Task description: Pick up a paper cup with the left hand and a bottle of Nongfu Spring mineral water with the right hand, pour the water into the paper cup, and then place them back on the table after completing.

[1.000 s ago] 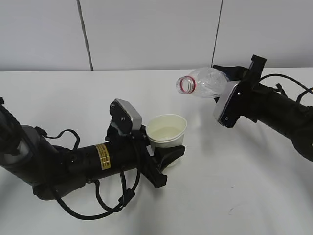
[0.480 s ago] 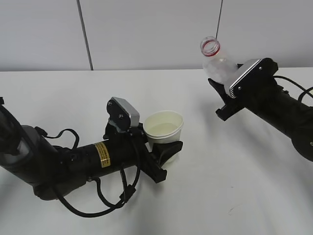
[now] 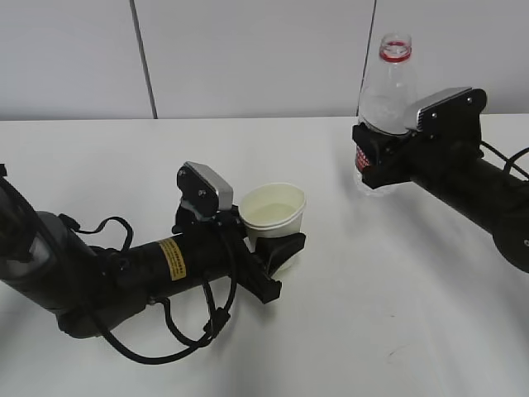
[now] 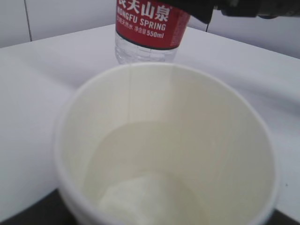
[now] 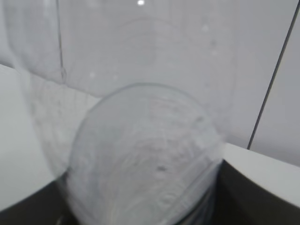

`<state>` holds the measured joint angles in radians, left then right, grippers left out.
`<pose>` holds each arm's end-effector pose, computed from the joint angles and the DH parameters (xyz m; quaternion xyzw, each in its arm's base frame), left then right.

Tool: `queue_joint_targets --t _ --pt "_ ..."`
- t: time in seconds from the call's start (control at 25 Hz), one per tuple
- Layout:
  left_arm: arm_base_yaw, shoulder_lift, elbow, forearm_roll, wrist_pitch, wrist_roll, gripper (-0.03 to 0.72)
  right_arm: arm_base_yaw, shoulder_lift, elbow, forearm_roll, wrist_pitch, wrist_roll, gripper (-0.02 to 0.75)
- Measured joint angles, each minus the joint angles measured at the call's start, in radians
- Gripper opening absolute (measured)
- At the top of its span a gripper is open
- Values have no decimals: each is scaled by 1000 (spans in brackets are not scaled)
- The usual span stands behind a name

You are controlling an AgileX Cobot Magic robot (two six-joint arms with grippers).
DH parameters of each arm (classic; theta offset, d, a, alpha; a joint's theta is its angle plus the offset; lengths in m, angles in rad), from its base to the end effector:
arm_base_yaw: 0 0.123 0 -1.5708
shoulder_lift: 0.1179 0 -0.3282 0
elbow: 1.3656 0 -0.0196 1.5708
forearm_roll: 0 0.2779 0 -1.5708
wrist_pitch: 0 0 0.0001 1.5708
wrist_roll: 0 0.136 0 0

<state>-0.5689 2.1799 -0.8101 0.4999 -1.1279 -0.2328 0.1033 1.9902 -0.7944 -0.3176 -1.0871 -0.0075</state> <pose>0.3355 -0.2844 0.0820 0.3458 0.6878 -0.3387 0.5409 0.4338 0.0828 0.1593 -0.1893 0.6962 0.0816 0.6876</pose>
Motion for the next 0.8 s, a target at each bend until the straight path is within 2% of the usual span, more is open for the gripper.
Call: queue_joint_targets --t 0.2,0.36,0.8 --pt "8 0 0 -6 0 0 389 0 0 0 0 19 55 389" --pt "46 0 0 -12 0 0 389 0 0 0 0 27 101 389" --pt "215 0 0 -59 0 0 389 0 0 0 5 53 128 389"
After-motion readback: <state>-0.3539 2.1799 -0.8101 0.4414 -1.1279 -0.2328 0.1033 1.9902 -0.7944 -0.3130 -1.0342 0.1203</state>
